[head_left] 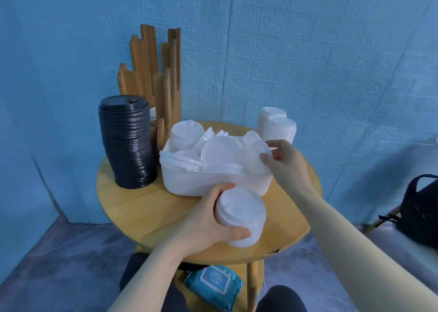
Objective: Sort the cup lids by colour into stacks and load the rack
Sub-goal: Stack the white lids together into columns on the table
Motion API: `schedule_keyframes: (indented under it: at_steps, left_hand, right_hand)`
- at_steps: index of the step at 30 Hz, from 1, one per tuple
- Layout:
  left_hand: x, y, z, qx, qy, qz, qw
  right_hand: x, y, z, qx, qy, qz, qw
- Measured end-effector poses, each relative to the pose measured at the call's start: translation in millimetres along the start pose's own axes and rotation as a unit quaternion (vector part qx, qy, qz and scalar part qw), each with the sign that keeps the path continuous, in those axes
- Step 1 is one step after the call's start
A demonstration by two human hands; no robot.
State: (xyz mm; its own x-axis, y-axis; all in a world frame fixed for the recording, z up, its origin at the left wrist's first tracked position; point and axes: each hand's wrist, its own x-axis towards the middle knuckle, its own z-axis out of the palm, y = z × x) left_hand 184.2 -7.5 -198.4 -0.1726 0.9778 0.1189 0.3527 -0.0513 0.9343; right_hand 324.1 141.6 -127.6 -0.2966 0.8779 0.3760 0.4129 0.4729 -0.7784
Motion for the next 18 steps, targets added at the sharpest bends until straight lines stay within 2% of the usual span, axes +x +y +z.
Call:
schedule_keyframes:
  at_steps: [3,5,9,11,15,18]
  left_hand:
    - [2.6,-1.0,7.7,-0.004,0.003,0.001,1.000]
    - [2.7,-1.8,7.2,-0.006,0.001,0.001,1.000]
    - [1.2,-2.8,4.8,-0.008,-0.009,0.000,1.000]
    - [-0.2,-0.9,4.0,-0.011,-0.008,0.006,1.000]
    - [-1.9,0.7,2.8,-0.010,0.000,0.018,1.000]
    - [-2.6,-2.6,2.0,-0.008,0.004,0.018,1.000]
  right_hand:
    - [1.6,0.1,-14.9,0.153,0.051,0.020,0.987]
    - [-1.3,-2.8,-25.8,0.241,0.055,0.050,0.968]
    - [-20.1,-3.8,-35.1,0.444,-0.055,0.140,0.883]
    - [-35.1,-1.2,-34.5,0.469,-0.096,0.164,0.863]
    - [-63.1,10.9,-29.7,0.464,-0.115,0.188,0.858]
    - [-78.3,17.8,-23.9,0.435,-0.106,0.208,0.870]
